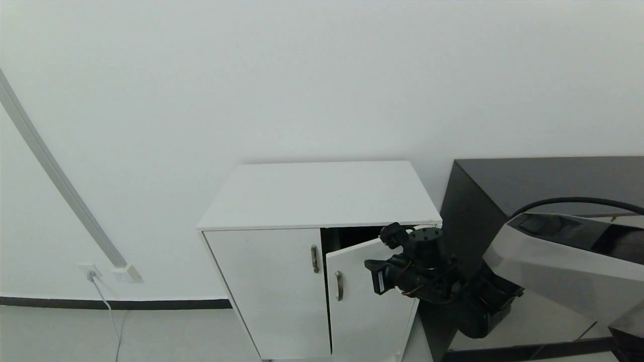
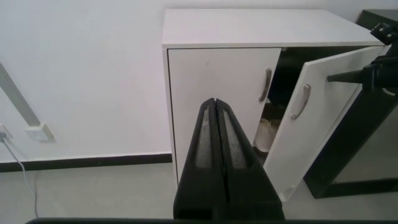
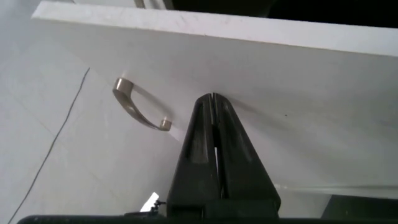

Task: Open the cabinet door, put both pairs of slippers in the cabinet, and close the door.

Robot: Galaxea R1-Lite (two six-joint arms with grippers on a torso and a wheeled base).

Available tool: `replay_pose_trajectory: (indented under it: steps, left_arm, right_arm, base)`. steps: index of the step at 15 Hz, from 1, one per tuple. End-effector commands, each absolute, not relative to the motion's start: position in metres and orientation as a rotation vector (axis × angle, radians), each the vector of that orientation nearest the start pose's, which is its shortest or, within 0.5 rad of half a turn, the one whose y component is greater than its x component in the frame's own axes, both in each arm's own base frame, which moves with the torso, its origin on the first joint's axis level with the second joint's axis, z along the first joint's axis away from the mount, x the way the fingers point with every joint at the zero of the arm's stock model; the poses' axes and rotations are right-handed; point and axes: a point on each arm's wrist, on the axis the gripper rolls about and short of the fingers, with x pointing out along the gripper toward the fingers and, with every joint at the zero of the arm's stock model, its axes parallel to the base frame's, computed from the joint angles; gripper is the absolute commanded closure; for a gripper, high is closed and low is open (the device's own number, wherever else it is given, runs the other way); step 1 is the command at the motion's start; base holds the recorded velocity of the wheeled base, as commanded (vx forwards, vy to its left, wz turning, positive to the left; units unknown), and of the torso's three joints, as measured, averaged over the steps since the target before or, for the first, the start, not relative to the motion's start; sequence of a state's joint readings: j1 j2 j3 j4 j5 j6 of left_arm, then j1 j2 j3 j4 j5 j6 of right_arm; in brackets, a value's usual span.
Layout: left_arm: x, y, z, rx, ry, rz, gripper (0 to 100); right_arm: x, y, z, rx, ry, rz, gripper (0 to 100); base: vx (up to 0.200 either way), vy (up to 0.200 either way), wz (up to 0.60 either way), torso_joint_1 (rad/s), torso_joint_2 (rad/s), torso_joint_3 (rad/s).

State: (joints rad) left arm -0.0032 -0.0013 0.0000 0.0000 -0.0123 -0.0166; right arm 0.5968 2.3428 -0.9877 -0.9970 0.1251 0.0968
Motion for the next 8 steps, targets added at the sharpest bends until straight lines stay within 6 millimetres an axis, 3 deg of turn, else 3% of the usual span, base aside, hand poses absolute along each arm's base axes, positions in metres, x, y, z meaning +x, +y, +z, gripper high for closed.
replay_pose_trajectory:
  steps: [1, 8]
  left_arm:
    - [-0.023, 0.000, 0.075, -0.017, 0.000, -0.014, 100]
    - [-0.023, 0.000, 0.075, -0.017, 0.000, -0.014, 100]
  right_arm:
    - [0.350, 0.238, 0.017, 0.004, 0.388, 0.674, 100]
    - [0.379, 0.234, 0.015, 0.019, 0.334, 0.612, 100]
  base:
    - [0.000, 0.000, 0.00, 0.000, 0.00, 0.000]
    - [0.000, 0.000, 0.00, 0.000, 0.00, 0.000]
